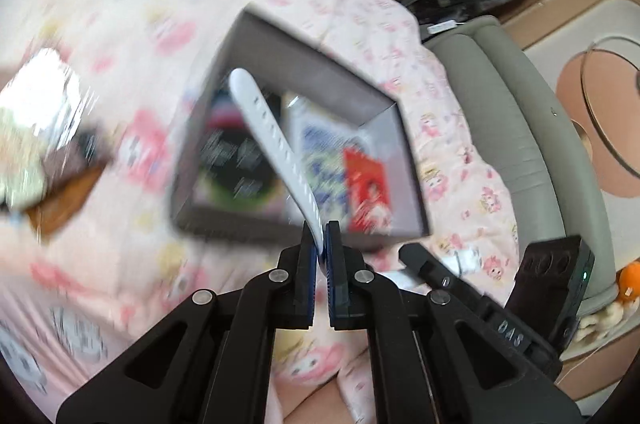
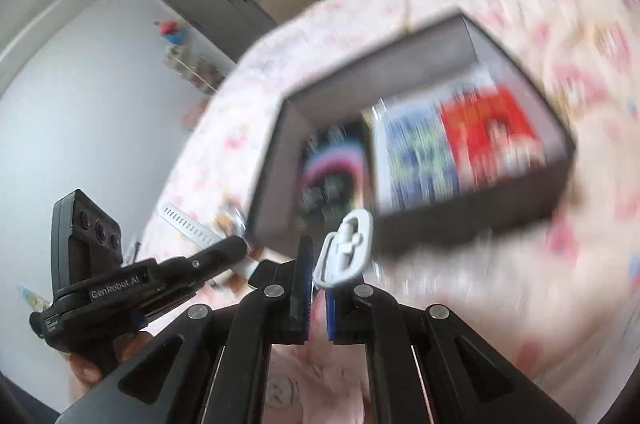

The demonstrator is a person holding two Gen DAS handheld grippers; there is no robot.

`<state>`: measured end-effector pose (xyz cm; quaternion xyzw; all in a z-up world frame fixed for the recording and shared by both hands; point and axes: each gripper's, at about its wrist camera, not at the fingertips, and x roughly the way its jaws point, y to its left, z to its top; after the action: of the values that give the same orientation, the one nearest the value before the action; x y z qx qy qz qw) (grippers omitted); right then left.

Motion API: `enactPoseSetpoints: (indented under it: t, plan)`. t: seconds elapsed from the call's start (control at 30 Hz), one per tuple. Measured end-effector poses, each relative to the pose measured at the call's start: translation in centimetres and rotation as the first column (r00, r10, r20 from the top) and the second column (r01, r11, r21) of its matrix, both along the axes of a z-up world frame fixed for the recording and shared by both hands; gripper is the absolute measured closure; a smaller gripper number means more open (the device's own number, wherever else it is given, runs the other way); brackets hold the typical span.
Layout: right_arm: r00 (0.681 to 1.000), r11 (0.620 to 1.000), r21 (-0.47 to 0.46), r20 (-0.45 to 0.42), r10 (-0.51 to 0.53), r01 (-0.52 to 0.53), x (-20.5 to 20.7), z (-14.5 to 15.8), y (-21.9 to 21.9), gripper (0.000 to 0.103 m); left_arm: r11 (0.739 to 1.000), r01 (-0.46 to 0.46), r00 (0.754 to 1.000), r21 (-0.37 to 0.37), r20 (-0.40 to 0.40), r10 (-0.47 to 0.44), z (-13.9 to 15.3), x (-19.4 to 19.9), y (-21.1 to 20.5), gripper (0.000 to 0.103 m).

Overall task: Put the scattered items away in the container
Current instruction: 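Lower the white smartwatch into the black box with the left gripper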

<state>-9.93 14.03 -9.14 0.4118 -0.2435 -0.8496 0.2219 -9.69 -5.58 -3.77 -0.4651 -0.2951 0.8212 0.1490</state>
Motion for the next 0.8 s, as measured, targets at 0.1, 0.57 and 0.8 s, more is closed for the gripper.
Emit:
enactPoseSetpoints:
  t: [0.1, 0.57, 0.8]
  plan:
    - [1.000, 1.000, 0.009, -0.003, 0.016, -0.016, -4.6, 3.4, 4.3, 0.099, 1.000, -0.018, 1.000, 0.005, 0.025, 0.018, 0.9, -4.6, 1.1, 0.100]
    - [0.962, 0.984, 0.167, 0.272, 0.011, -0.059, -19.3, -2.6, 7.1, 0.097, 0.996, -0.046, 0.967, -0.083, 0.247, 0.065, -9.4, -19.6, 5.2, 0.099]
    - [0.959, 0.941, 0.314, 0.281, 0.038, -0.130, -18.8, -2.6, 5.4, 0.067, 0.997, -0.007, 0.950, -0.080, 0.310, 0.032, -9.6, -18.3, 4.7, 0.081]
